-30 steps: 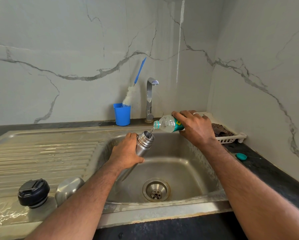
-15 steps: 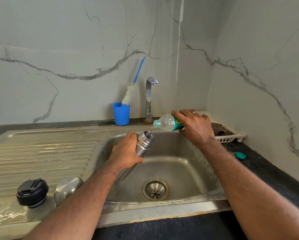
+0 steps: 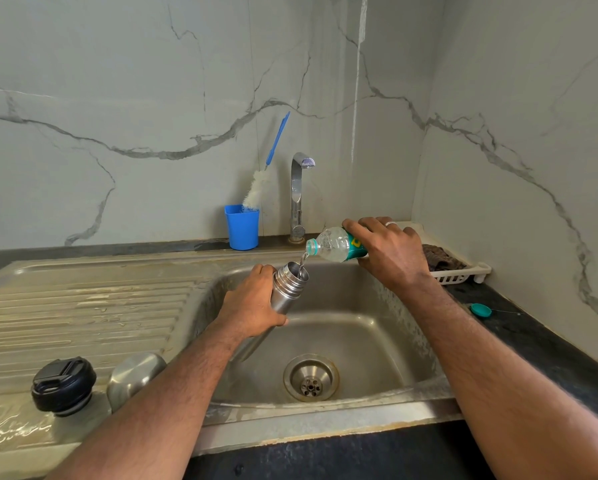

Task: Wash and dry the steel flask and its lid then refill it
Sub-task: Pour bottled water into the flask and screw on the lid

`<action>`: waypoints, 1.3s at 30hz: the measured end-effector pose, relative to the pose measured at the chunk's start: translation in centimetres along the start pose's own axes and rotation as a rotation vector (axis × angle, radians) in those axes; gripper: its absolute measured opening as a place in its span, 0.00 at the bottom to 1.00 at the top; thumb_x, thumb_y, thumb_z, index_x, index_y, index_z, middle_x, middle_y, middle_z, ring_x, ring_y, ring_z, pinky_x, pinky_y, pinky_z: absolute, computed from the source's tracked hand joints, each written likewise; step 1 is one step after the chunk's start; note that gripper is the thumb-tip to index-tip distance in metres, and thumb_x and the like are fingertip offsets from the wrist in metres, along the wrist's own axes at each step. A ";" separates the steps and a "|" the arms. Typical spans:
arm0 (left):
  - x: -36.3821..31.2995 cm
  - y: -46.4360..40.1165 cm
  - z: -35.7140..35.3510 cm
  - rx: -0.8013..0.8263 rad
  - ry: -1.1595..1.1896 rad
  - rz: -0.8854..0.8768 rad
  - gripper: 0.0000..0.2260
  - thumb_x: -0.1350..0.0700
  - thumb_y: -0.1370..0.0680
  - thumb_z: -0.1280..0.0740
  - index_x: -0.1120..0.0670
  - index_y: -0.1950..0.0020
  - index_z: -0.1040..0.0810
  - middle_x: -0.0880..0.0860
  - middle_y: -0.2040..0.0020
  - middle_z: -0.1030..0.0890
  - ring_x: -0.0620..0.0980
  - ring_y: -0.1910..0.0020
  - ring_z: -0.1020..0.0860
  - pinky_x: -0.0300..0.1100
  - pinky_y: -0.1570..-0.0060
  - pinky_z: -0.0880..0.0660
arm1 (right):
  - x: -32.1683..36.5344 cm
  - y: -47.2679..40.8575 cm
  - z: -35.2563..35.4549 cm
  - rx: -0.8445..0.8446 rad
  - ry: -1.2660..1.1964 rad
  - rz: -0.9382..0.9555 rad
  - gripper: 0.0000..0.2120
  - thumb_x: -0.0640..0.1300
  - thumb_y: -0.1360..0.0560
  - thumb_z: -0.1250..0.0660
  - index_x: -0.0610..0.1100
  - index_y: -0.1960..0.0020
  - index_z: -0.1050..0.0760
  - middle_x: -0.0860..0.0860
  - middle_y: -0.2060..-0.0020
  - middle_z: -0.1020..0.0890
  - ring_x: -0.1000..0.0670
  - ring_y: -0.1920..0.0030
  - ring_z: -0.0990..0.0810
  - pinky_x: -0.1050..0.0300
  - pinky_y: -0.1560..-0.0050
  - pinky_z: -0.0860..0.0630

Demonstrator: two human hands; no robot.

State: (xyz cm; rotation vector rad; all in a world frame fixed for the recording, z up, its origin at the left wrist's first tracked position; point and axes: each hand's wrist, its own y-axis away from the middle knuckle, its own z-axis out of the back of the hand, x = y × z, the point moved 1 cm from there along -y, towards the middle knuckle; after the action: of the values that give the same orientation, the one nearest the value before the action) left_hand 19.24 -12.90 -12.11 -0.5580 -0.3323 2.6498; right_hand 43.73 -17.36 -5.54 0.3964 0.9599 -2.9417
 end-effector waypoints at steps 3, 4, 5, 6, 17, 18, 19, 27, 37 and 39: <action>0.0 0.0 -0.1 0.000 -0.002 0.002 0.39 0.47 0.36 0.17 0.51 0.31 0.33 0.47 0.38 0.27 0.46 0.42 0.27 0.48 0.45 0.26 | 0.1 -0.1 -0.1 0.007 0.001 0.002 0.37 0.50 0.27 0.23 0.57 0.27 0.41 0.49 0.34 0.23 0.42 0.38 0.22 0.39 0.48 0.20; 0.0 0.0 -0.1 0.000 -0.003 0.002 0.39 0.47 0.36 0.17 0.51 0.31 0.33 0.47 0.38 0.27 0.46 0.42 0.26 0.47 0.46 0.27 | 0.1 -0.1 -0.1 0.010 0.000 0.003 0.37 0.50 0.27 0.23 0.57 0.27 0.42 0.49 0.34 0.23 0.42 0.38 0.22 0.39 0.48 0.20; 0.0 0.0 -0.1 -0.001 -0.003 0.000 0.39 0.47 0.36 0.17 0.51 0.31 0.33 0.47 0.38 0.27 0.47 0.42 0.26 0.46 0.46 0.28 | 0.1 -0.1 -0.2 0.012 0.001 0.003 0.37 0.50 0.27 0.23 0.57 0.27 0.42 0.49 0.34 0.23 0.42 0.38 0.22 0.39 0.48 0.20; 0.0 0.0 -0.1 -0.001 -0.002 -0.002 0.39 0.47 0.36 0.17 0.51 0.31 0.33 0.47 0.38 0.27 0.47 0.41 0.26 0.46 0.47 0.28 | 0.1 -0.1 -0.2 0.012 0.001 0.003 0.37 0.50 0.27 0.23 0.57 0.27 0.42 0.49 0.34 0.23 0.42 0.38 0.22 0.39 0.49 0.20; 0.0 -0.1 -0.1 0.000 -0.003 -0.004 0.39 0.47 0.36 0.17 0.51 0.31 0.32 0.47 0.39 0.27 0.46 0.42 0.27 0.49 0.43 0.25 | 0.0 0.0 -0.2 0.008 -0.002 0.011 0.36 0.50 0.26 0.25 0.57 0.26 0.43 0.50 0.32 0.24 0.42 0.37 0.23 0.40 0.47 0.21; 0.1 -0.1 -0.2 0.000 -0.005 -0.005 0.38 0.47 0.36 0.17 0.51 0.31 0.32 0.47 0.39 0.27 0.46 0.42 0.27 0.49 0.43 0.25 | 0.0 0.0 -0.2 0.009 0.000 0.012 0.36 0.50 0.26 0.24 0.57 0.26 0.42 0.50 0.33 0.24 0.42 0.37 0.22 0.40 0.47 0.21; 0.1 -0.1 -0.2 0.000 -0.006 -0.005 0.38 0.47 0.36 0.17 0.51 0.32 0.32 0.47 0.39 0.27 0.46 0.43 0.27 0.49 0.43 0.25 | 0.0 -0.1 -0.2 0.010 0.002 0.012 0.36 0.50 0.26 0.24 0.57 0.26 0.42 0.49 0.33 0.24 0.42 0.37 0.22 0.40 0.47 0.21; 0.1 -0.1 -0.3 -0.007 -0.001 -0.010 0.38 0.47 0.36 0.17 0.50 0.32 0.32 0.46 0.40 0.28 0.46 0.44 0.27 0.48 0.45 0.26 | -0.1 -0.1 -0.3 0.005 0.001 0.017 0.37 0.50 0.26 0.24 0.57 0.27 0.44 0.49 0.33 0.24 0.42 0.37 0.23 0.39 0.47 0.20; 0.1 -0.2 -0.3 -0.008 -0.008 -0.008 0.39 0.47 0.36 0.17 0.51 0.31 0.33 0.47 0.39 0.27 0.46 0.42 0.26 0.49 0.44 0.25 | -0.3 -0.1 -0.5 -0.010 0.005 0.018 0.38 0.50 0.28 0.22 0.57 0.28 0.44 0.49 0.34 0.23 0.41 0.39 0.21 0.38 0.49 0.20; 0.1 -0.2 -0.4 -0.006 -0.012 -0.007 0.39 0.47 0.36 0.17 0.51 0.31 0.33 0.47 0.38 0.27 0.47 0.41 0.26 0.49 0.43 0.25 | -0.3 -0.1 -0.5 -0.008 0.004 0.016 0.38 0.49 0.28 0.23 0.57 0.28 0.43 0.49 0.34 0.23 0.41 0.39 0.21 0.38 0.49 0.19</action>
State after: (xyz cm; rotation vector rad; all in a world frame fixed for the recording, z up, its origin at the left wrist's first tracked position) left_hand 19.37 -12.63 -12.40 -0.5422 -0.3446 2.6471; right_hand 44.10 -16.98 -5.79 0.4074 0.9641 -2.9226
